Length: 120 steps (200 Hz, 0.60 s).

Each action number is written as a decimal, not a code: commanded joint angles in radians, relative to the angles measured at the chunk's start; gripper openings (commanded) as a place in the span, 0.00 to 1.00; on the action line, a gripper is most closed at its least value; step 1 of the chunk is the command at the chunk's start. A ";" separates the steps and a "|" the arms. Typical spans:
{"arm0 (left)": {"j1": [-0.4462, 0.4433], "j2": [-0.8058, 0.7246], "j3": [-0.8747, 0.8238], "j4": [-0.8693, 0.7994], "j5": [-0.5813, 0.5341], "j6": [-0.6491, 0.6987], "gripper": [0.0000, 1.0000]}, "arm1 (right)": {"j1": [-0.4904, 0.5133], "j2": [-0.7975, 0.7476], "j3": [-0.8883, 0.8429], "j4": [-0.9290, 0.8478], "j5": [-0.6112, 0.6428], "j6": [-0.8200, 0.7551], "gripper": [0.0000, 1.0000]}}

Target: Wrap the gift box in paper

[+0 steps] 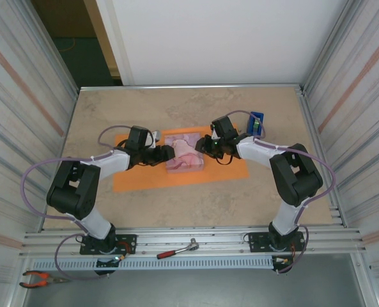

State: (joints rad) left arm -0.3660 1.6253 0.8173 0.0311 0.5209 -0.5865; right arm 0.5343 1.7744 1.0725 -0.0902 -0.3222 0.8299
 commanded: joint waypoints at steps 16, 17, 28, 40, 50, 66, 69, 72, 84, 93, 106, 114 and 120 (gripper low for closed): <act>-0.012 0.005 0.037 0.044 0.052 0.027 0.56 | 0.015 0.028 0.008 0.010 -0.042 0.003 0.34; -0.012 0.004 0.037 0.042 0.052 0.028 0.56 | 0.015 0.028 0.008 0.010 -0.042 0.002 0.35; -0.011 0.002 0.038 0.035 0.048 0.030 0.57 | 0.013 0.023 0.003 0.009 -0.041 0.000 0.38; -0.010 -0.004 0.033 0.031 0.035 0.030 0.57 | 0.008 0.004 -0.006 0.009 -0.037 0.001 0.46; -0.005 -0.013 0.025 0.033 0.023 0.026 0.60 | 0.002 -0.021 -0.015 0.003 -0.032 -0.003 0.53; 0.008 -0.030 0.015 0.038 0.015 0.019 0.65 | -0.011 -0.077 -0.039 -0.018 -0.010 -0.011 0.59; 0.011 -0.033 0.014 0.039 0.012 0.018 0.66 | -0.014 -0.089 -0.045 -0.025 -0.004 -0.013 0.60; 0.013 -0.038 0.014 0.039 0.010 0.018 0.66 | -0.017 -0.102 -0.054 -0.031 0.002 -0.015 0.61; 0.023 -0.054 0.008 0.041 0.004 0.018 0.69 | -0.032 -0.152 -0.088 -0.052 0.025 -0.022 0.63; 0.032 -0.070 0.005 0.038 0.002 0.016 0.70 | -0.046 -0.190 -0.121 -0.068 0.042 -0.026 0.64; 0.045 -0.096 -0.004 0.038 0.002 0.012 0.72 | -0.073 -0.245 -0.176 -0.099 0.065 -0.035 0.64; 0.053 -0.117 -0.008 0.034 0.003 0.011 0.72 | -0.090 -0.278 -0.212 -0.118 0.081 -0.043 0.64; 0.059 -0.135 -0.015 0.028 0.001 0.011 0.73 | -0.106 -0.302 -0.240 -0.139 0.099 -0.055 0.64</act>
State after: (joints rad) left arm -0.3294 1.5726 0.8169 0.0532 0.5236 -0.5793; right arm 0.4759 1.5707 0.9154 -0.1337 -0.2947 0.8219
